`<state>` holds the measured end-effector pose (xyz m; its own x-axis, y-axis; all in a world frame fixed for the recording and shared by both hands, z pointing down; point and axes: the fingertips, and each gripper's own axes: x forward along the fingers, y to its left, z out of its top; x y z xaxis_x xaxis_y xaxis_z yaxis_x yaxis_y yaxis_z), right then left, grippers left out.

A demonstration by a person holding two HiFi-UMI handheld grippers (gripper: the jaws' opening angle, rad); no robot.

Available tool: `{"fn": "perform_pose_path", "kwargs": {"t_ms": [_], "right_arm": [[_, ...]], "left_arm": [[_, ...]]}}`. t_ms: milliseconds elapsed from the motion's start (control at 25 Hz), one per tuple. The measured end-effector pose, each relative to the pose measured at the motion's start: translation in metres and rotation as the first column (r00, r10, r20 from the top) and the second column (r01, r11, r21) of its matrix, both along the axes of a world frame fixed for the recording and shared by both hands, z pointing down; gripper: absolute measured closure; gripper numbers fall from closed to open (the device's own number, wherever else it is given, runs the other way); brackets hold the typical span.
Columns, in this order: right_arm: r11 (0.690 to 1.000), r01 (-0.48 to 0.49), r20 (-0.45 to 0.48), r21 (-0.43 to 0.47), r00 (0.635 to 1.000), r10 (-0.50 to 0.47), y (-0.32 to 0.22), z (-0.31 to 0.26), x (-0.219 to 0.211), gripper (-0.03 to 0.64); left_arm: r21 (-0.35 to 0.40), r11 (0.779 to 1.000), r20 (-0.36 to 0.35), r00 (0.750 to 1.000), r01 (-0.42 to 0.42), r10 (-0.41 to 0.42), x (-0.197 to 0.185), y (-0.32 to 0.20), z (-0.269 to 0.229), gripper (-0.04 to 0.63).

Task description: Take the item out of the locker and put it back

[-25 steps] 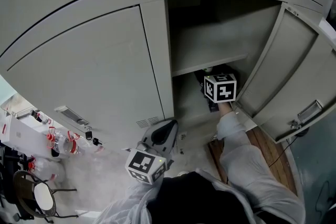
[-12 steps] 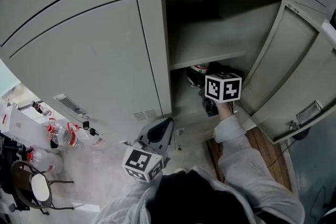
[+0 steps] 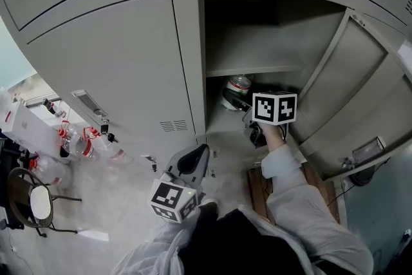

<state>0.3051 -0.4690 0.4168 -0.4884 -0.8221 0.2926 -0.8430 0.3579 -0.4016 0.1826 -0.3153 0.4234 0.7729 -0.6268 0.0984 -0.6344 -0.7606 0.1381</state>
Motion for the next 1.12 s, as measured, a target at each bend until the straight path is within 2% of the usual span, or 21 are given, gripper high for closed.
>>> {"fn": "perform_pose_path", "kwargs": {"t_ms": [160,400,640,880,1120], "right_arm": [[0.996,0.078,0.017,-0.036,0.997,-0.077,0.015,0.005,-0.015,0.314],[0.988,0.145,0.048,-0.061,0.989,-0.142,0.035,0.008,-0.028,0.314],[0.979,0.190,0.092,-0.078,0.979,-0.182,0.055,0.008,-0.036,0.314],[0.963,0.238,0.217,-0.126,0.954,-0.207,0.075,0.011,-0.036,0.314],[0.953,0.260,0.227,-0.153,0.948,-0.222,0.095,0.026,-0.034,0.314]], "left_arm": [[-0.013,0.998,0.001,0.999,0.055,-0.055,-0.007,0.012,0.003,0.588],[-0.025,0.994,0.009,0.994,0.105,-0.105,-0.013,0.029,0.007,0.588],[-0.025,0.991,0.018,0.992,0.129,-0.128,-0.011,0.043,0.008,0.588],[-0.024,0.989,0.022,0.989,0.146,-0.146,-0.005,0.054,0.007,0.588],[-0.030,0.986,0.024,0.986,0.164,-0.164,0.003,0.068,0.010,0.588]]}}
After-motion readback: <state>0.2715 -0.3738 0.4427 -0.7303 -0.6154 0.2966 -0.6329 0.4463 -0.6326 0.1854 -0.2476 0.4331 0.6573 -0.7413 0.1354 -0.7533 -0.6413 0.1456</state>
